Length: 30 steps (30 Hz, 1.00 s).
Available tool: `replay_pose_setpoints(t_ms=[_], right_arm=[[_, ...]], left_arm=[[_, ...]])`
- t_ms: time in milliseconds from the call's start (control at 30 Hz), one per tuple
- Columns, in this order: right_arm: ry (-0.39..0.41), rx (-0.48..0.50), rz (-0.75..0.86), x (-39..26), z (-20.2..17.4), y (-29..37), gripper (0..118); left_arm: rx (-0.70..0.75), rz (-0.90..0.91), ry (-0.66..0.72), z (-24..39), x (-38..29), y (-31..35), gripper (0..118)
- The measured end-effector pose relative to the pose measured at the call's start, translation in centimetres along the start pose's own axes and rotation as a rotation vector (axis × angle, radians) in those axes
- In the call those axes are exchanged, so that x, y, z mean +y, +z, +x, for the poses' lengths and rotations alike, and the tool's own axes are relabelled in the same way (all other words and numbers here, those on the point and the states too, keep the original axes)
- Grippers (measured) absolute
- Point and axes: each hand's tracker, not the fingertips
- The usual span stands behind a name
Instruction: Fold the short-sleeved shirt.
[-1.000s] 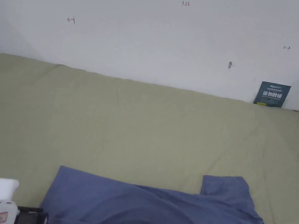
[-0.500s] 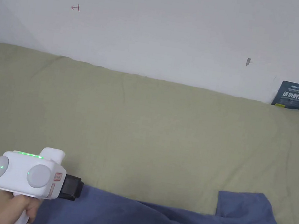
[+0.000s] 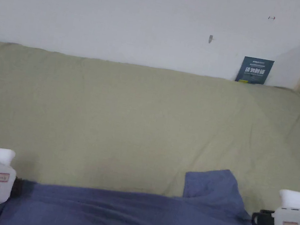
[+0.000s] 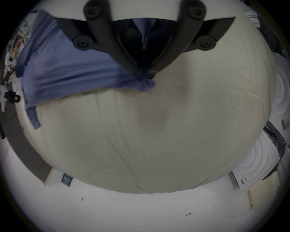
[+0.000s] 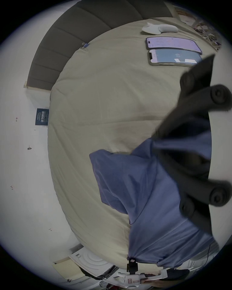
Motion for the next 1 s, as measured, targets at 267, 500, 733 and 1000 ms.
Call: replay_pose_setpoints(t_ms=[267, 500, 733, 1000], right_arm=[[0.056, 0.047, -0.142, 1.6, -0.3, -5.6, 118], [-0.007, 0.039, -0.097, 2.0, 0.6, -5.0, 40], [0.048, 0.091, -0.047, 1.6, 0.7, -1.3, 2], [0.036, 0.146, 0.064, -1.1, 0.6, 7.0, 2]], left_arm=[[0.011, -0.028, 0.006, 0.2, 0.4, -1.0, 0], [0.006, -0.035, 0.013, 0.0, 0.4, -1.3, 0], [-0.005, -0.018, -0.003, -0.2, 0.1, 0.9, 0], [-0.054, 0.065, 0.032, -1.2, -2.9, 7.7, 0]])
